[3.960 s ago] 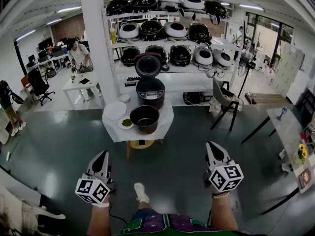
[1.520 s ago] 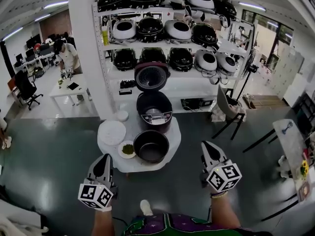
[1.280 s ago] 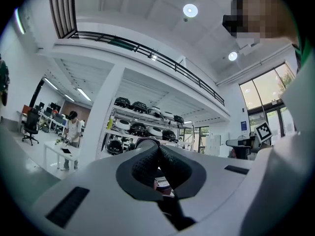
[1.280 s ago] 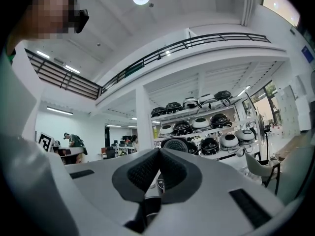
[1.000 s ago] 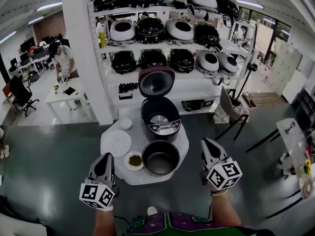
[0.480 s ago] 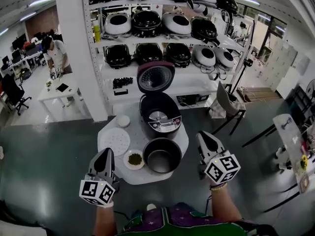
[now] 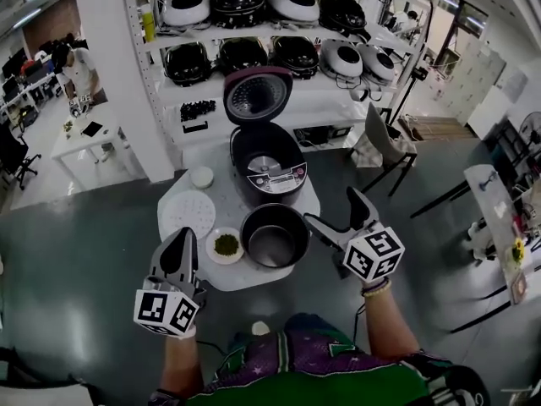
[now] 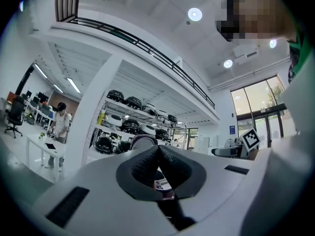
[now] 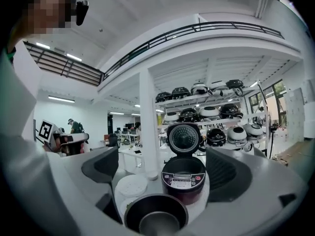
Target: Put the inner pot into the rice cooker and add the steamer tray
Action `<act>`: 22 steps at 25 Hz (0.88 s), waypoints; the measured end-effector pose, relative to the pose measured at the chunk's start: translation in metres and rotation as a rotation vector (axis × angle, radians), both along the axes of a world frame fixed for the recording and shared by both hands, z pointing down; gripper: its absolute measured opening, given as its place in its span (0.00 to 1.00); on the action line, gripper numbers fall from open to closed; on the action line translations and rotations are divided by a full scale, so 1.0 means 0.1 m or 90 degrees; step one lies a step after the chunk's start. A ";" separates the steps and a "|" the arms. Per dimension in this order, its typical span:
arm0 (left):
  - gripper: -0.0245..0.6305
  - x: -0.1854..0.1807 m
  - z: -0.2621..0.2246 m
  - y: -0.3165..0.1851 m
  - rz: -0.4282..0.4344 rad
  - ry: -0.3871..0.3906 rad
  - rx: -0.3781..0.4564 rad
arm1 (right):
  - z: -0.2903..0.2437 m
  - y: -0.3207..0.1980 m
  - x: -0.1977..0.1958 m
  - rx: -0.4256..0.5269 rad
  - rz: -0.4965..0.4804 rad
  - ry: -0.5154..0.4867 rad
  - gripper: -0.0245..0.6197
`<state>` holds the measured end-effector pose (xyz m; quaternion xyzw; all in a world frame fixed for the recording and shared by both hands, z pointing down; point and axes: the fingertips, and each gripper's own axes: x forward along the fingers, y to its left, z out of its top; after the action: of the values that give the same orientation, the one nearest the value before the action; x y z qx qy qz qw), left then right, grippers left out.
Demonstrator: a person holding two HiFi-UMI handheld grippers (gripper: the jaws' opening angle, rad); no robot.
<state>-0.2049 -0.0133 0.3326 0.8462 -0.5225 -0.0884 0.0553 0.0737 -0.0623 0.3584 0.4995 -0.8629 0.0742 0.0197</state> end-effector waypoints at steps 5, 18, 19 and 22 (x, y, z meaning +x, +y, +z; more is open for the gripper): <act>0.07 0.02 0.22 -0.08 0.010 0.011 -0.024 | 0.38 -0.11 -0.03 -0.048 0.004 0.036 0.88; 0.07 0.16 0.48 -0.24 0.011 -0.014 -0.043 | 1.24 -0.46 -0.01 -0.148 0.002 0.050 0.88; 0.07 0.17 0.50 -0.25 0.011 -0.016 -0.044 | 1.31 -0.50 0.00 -0.155 0.003 0.052 0.88; 0.07 0.21 0.55 -0.29 0.011 -0.019 -0.057 | 1.51 -0.62 0.04 -0.175 0.009 0.061 0.88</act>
<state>-0.1840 -0.0424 0.3880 0.8485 -0.5196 -0.0518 0.0860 0.0774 -0.1244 0.5092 0.5008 -0.8393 0.1682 0.1284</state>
